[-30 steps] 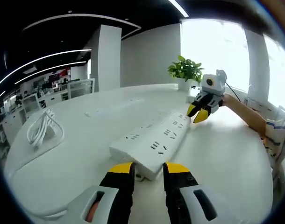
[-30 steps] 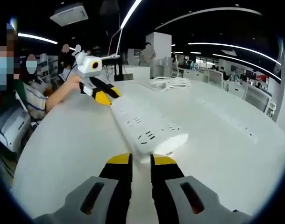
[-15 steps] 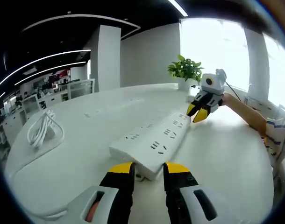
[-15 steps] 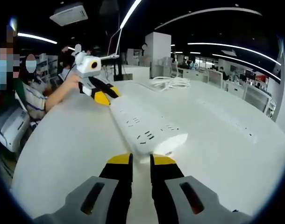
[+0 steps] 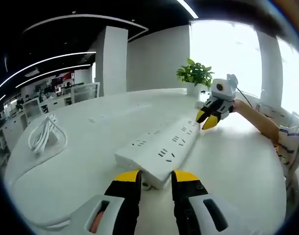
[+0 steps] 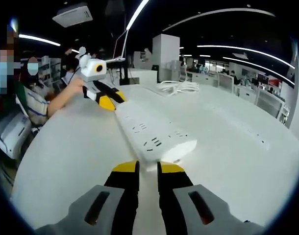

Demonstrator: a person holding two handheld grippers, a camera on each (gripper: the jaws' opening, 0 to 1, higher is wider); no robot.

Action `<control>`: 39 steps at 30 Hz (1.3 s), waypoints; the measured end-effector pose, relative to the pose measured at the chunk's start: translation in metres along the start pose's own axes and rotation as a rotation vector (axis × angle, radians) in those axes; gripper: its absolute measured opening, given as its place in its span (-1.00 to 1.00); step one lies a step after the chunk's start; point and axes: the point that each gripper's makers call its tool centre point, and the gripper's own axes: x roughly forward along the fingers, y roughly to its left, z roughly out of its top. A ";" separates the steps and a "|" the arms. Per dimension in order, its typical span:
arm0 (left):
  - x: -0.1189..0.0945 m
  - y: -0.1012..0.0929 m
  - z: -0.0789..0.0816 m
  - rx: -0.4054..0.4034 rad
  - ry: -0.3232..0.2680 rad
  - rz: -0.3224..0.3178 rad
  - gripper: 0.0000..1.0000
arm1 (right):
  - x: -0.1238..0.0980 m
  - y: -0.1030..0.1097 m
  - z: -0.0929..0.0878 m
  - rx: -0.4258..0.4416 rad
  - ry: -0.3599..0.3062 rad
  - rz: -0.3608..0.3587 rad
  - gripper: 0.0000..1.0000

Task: Straighten the power strip on the desk, plug the charger into it

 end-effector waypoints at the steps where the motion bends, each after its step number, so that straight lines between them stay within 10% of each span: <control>1: 0.000 0.000 0.000 0.001 0.000 0.000 -0.50 | 0.000 0.000 0.000 0.000 0.000 0.000 -0.72; 39: -0.002 -0.003 -0.001 0.006 0.024 -0.019 -0.44 | -0.007 -0.002 0.014 -0.035 0.023 -0.065 -0.70</control>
